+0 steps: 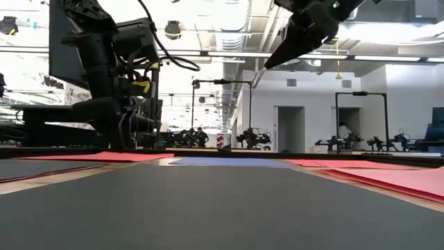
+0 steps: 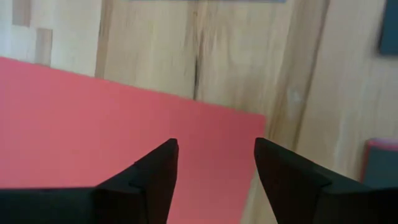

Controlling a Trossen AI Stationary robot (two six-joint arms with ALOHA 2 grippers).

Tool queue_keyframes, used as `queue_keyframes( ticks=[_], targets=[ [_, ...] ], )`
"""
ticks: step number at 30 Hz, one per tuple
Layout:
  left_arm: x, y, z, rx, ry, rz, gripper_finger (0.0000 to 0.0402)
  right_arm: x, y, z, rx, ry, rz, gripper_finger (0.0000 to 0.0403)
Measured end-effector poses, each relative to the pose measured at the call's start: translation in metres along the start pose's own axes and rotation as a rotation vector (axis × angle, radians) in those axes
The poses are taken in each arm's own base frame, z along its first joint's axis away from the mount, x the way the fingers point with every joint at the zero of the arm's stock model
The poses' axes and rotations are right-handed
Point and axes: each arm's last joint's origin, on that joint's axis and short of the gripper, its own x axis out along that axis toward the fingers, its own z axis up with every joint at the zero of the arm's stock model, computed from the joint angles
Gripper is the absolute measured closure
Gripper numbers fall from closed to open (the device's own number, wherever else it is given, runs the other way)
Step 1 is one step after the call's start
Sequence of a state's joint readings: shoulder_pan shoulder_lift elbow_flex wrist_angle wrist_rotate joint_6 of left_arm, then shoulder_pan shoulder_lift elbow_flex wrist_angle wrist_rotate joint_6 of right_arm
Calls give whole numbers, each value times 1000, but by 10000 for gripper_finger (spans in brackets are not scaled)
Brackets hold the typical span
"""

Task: Organize paper
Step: Stack the red paper on top of the red paper

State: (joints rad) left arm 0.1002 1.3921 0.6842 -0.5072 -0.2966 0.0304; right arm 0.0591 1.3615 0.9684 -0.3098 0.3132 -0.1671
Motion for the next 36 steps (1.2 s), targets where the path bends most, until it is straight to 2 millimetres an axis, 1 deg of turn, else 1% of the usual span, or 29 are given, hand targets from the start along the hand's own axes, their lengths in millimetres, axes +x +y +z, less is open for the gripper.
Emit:
queue_keyframes(
  ticks=[3, 7, 10, 16, 21, 25, 36],
  targets=[
    [8, -6, 1, 26, 23, -4, 199, 1, -1, 0, 11, 1, -2, 403],
    [20, -16, -1, 71, 81, 13, 198, -1, 3, 0, 9, -1, 9, 403],
    [23, -19, -1, 79, 93, 59, 198, -1, 6, 1, 3, -5, 20, 403],
    [20, -19, -1, 85, 80, 68, 198, -2, 7, 1, 2, -6, 25, 403],
    [13, -16, -1, 81, 57, 83, 198, -2, 7, 1, 12, -5, 24, 403],
    [8, -13, -2, 84, 46, 131, 198, -2, 7, 1, 14, -5, 24, 403],
    [7, -8, -4, 83, 62, 173, 198, -2, 7, 1, 23, -4, 19, 403]
  ],
)
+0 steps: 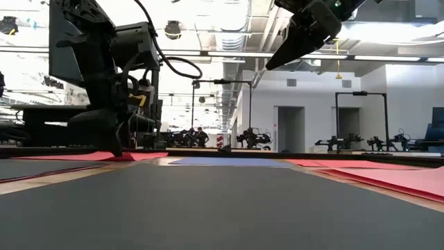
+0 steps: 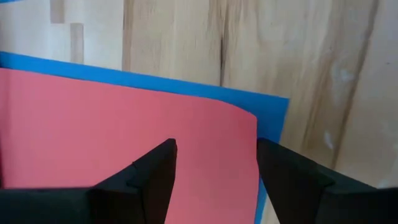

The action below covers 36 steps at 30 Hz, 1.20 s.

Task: Organize paper
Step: Stack the red paper on top of the red paper

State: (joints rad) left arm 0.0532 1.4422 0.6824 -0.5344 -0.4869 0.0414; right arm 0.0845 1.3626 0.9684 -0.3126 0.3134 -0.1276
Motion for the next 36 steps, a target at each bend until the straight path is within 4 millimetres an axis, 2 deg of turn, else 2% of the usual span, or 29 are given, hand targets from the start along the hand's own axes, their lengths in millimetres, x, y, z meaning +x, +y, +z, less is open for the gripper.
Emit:
queue_keyframes(
  ticks=[19, 36],
  targets=[
    [0, 0, 3, -124, -40, 13, 207, 0, 0, 0, 0, 0, 0, 403],
    [12, -4, -13, -163, -31, 121, 246, 0, 0, 0, 7, -1, 1, 403]
  ],
)
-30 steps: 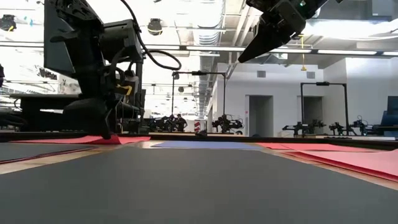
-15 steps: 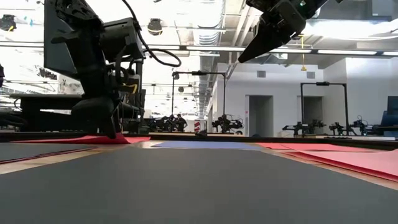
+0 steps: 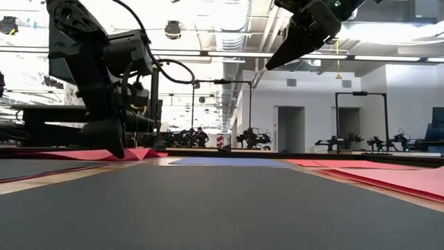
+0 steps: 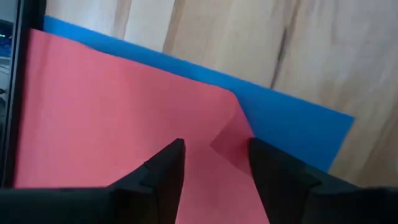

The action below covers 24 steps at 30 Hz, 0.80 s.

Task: Organize paper
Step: Stack the red paper on top of the red paper

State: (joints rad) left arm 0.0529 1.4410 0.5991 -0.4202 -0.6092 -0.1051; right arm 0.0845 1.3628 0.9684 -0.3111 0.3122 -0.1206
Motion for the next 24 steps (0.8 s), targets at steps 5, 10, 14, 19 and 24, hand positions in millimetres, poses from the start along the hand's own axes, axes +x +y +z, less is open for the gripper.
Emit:
queue_keyframes(
  ticks=[5, 10, 14, 19, 24],
  targets=[
    [-1, -4, 3, -12, -31, -47, 256, 0, 0, 0, 0, 0, 0, 403],
    [-4, -8, 4, -24, -49, -87, 269, 0, 0, 0, 0, -1, 7, 403],
    [-4, -9, 4, -27, -52, -91, 289, 0, 0, 0, 0, -1, 7, 403],
    [-4, -9, 5, -26, -53, -91, 333, 0, 0, 0, -1, -1, 6, 403],
    [-5, -9, 6, -13, -65, -91, 394, 0, 0, 0, -1, -1, 5, 403]
  ],
)
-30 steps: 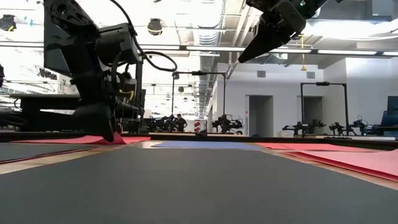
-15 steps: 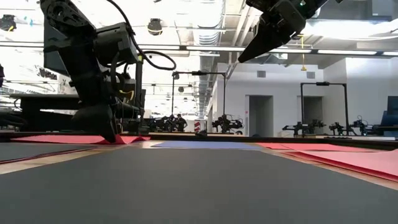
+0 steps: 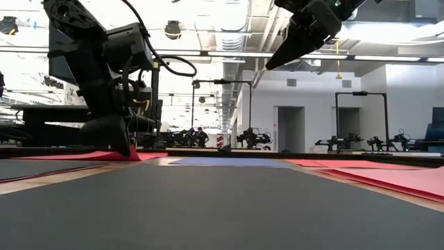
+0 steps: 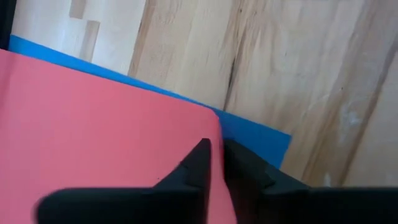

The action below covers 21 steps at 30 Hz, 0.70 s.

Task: Organize paper
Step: Stack the red paper on top of the red paper

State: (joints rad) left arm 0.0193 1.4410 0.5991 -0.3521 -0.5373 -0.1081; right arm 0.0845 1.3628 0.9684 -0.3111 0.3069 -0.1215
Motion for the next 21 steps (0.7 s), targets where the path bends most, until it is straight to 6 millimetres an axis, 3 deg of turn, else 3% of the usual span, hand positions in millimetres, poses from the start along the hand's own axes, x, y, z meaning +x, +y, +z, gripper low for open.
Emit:
queue_keyframes(
  ticks=[7, 12, 15, 21],
  targets=[
    [-7, 2, 12, 38, -16, 6, 401, 0, -1, 1, -4, -9, -10, 403],
    [-15, 4, 21, 67, 2, 6, 401, 11, -8, 3, 25, -172, -39, 400],
    [-21, 5, 27, 77, 12, 7, 401, 34, -16, -2, -13, -215, -12, 385],
    [-32, 6, 35, 99, 28, 8, 401, 107, -33, -18, -84, -277, 42, 325]
  ],
)
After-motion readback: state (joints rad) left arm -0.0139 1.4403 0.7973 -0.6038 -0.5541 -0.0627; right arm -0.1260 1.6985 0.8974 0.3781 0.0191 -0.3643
